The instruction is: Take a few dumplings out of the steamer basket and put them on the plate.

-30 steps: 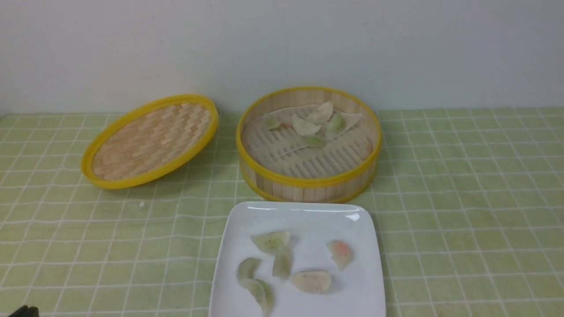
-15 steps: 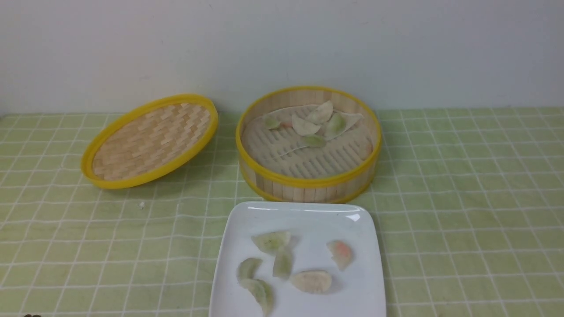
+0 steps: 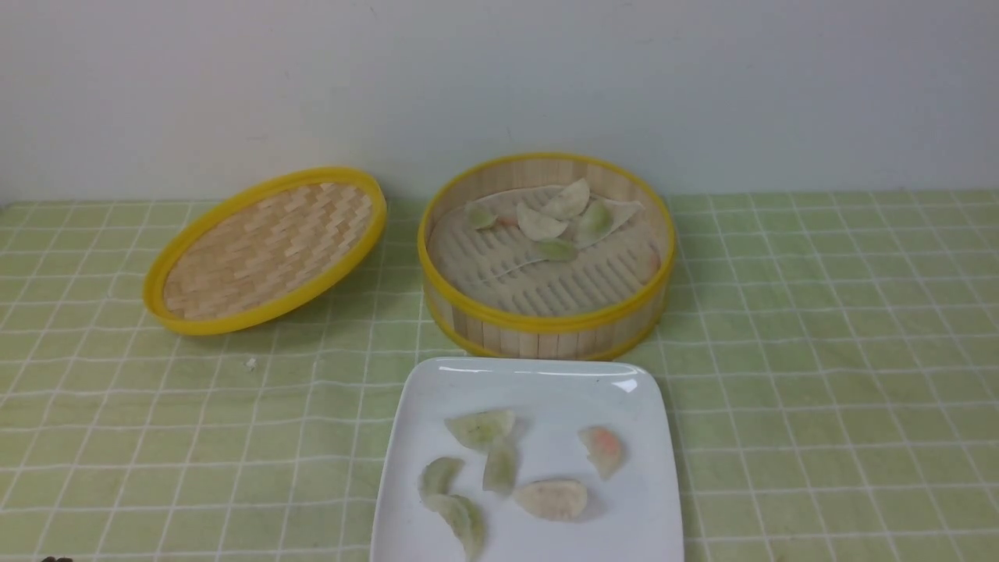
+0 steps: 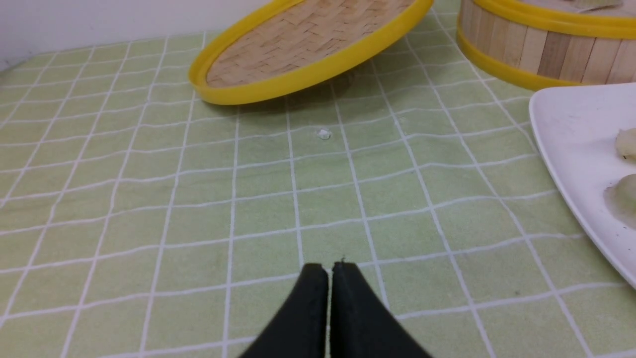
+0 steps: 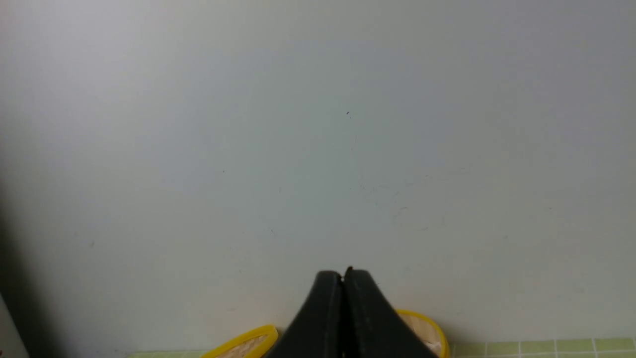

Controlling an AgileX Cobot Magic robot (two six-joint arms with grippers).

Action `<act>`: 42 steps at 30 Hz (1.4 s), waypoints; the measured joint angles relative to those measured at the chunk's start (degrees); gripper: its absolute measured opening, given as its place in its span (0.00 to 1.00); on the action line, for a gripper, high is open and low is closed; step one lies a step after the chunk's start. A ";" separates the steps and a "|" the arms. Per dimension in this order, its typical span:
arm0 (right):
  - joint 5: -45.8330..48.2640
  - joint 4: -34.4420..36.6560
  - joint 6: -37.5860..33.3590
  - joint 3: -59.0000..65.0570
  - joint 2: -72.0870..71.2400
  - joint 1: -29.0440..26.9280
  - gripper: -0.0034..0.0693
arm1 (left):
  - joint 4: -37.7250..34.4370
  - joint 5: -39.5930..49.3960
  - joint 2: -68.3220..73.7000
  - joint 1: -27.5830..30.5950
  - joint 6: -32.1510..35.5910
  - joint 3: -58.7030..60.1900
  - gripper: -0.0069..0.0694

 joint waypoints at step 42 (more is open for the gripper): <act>-5.48 39.14 -48.87 21.55 -0.04 -32.15 0.03 | 0.03 0.00 0.00 0.00 0.00 0.00 0.08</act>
